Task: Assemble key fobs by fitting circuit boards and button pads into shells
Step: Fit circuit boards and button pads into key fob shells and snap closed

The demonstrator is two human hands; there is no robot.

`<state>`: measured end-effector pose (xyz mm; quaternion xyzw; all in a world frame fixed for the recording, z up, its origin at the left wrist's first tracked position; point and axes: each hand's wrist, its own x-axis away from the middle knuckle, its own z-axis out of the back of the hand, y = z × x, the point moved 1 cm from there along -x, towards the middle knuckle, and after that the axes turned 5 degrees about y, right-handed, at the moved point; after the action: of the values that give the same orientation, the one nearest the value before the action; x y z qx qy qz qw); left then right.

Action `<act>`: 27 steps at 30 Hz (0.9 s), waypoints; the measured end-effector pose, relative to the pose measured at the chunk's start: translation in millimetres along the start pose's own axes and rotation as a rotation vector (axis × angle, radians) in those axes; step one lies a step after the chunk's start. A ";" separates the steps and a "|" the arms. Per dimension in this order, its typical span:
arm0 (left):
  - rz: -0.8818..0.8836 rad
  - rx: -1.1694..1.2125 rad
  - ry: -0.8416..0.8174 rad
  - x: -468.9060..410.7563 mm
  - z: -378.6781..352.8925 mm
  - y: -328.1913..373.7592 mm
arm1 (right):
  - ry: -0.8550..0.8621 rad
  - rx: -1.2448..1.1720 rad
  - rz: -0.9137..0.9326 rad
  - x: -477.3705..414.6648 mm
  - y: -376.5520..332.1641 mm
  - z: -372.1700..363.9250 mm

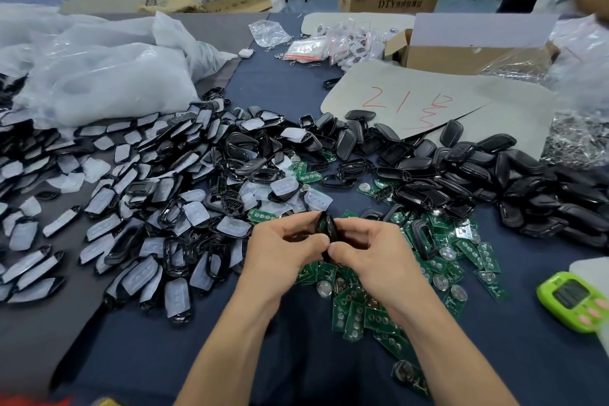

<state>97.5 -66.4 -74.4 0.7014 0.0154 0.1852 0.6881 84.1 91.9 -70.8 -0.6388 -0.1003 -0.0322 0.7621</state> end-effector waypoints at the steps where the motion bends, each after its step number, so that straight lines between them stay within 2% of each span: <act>1: 0.016 0.035 -0.054 -0.1 2.1 -0.9 | 0.005 0.027 0.017 -0.4 0.0 1.8; 5: -0.005 -0.006 -0.143 -0.3 5.5 -3.9 | 0.031 0.158 0.047 -2.1 0.5 5.6; 11: -0.134 -0.158 -0.096 -1.9 1.6 -3.5 | 0.022 0.369 0.103 -3.5 -6.6 8.2; 18: -0.167 -0.124 -0.172 -0.3 6.8 6.8 | 0.025 0.312 0.148 -3.6 -3.7 8.7; 23: -0.171 -0.073 -0.189 0.8 7.5 8.5 | -0.007 0.166 0.196 -2.9 -2.6 9.2; 27: -0.178 -0.085 -0.166 3.9 6.5 6.7 | 0.018 0.197 0.192 1.0 -4.9 9.7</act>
<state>101.3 -71.9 -66.9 0.6803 0.0129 0.0654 0.7299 83.2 100.5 -64.2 -0.5671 -0.0346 0.0449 0.8217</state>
